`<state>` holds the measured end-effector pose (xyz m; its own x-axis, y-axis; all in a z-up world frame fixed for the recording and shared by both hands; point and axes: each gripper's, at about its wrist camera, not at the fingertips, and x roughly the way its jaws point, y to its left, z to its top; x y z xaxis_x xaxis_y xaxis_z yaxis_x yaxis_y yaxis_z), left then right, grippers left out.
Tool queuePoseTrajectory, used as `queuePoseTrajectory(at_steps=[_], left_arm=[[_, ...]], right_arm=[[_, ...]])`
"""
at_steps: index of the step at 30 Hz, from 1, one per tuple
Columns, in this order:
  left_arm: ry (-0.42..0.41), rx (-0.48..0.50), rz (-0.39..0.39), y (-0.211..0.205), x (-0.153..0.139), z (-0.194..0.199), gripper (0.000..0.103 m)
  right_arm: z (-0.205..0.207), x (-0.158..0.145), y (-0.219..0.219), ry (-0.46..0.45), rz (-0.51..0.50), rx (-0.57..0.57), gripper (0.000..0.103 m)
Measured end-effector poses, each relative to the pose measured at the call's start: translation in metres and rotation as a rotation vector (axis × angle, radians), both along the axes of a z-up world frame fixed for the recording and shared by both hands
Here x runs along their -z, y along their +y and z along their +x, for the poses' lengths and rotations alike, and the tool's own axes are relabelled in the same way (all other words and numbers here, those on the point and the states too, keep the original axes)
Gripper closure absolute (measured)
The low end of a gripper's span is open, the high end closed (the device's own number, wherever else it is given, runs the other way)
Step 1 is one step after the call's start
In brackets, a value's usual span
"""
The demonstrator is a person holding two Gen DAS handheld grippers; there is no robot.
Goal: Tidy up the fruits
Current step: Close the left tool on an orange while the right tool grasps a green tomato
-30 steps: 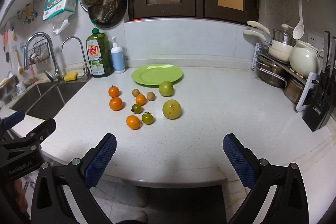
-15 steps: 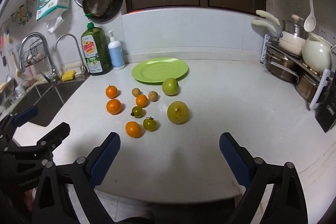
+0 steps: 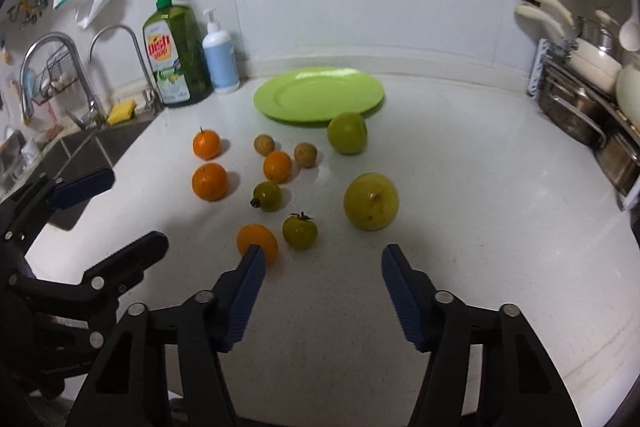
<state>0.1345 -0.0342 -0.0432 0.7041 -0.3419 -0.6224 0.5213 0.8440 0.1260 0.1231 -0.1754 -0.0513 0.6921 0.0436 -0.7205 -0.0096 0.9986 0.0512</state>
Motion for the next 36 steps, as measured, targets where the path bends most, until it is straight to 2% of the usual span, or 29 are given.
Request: queuePoseTrajectory(at_steps=[5, 11, 16, 25, 36], left_arm=[[0.036, 0.021, 0.022, -0.017, 0.014, 0.011, 0.035], [0.080, 0.025, 0.049, -0.031, 0.032, 0.019, 0.040], [0.120, 0.011, 0.036, -0.033, 0.044, 0.025, 0.045], [0.152, 0.022, -0.004, -0.037, 0.052, 0.034, 0.047], [0.184, 0.037, -0.021, -0.041, 0.061, 0.043, 0.055]], right_arm=[[0.021, 0.014, -0.004, 0.042, 0.007, -0.105, 0.053], [0.037, 0.024, -0.009, 0.061, 0.018, -0.231, 0.055], [0.050, 0.036, -0.009, 0.092, 0.018, -0.309, 0.061], [0.062, 0.044, -0.009, 0.116, 0.008, -0.358, 0.062], [0.067, 0.047, -0.004, 0.124, -0.014, -0.404, 0.062]])
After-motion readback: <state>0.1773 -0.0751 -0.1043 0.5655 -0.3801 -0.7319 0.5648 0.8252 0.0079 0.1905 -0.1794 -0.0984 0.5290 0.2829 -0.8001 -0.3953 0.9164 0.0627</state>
